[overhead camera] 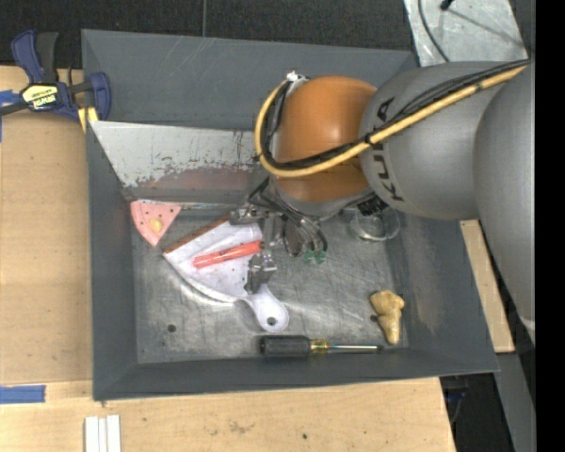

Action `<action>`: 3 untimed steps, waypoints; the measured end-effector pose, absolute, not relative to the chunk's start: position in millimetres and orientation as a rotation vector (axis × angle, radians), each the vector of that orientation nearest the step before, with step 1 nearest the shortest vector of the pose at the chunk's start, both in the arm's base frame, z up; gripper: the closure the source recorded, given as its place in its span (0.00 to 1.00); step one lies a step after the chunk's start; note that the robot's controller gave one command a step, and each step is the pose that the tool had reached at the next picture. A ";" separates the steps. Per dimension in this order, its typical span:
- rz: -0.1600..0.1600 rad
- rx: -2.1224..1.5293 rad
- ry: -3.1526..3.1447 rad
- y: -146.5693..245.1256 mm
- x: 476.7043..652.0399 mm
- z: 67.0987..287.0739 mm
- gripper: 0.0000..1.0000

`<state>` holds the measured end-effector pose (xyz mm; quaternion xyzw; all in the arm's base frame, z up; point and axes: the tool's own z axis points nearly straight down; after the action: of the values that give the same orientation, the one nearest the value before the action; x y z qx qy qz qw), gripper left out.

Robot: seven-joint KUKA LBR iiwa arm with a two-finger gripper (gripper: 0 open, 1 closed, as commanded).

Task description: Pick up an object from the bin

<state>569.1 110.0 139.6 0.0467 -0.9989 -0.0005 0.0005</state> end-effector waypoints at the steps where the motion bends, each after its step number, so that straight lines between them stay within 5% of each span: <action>1: 0.000 0.391 -3.121 117.1 591.6 137.8 0.00; 2: 0.000 0.554 -3.100 123.1 605.5 78.8 0.00; 3: -0.006 0.582 -3.149 131.2 618.5 73.7 1.00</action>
Offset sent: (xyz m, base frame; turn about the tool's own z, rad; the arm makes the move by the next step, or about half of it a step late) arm 0.0356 0.0146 -0.0696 -0.2670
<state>618.5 131.2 73.7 0.1815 -0.9829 -0.0017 -0.0303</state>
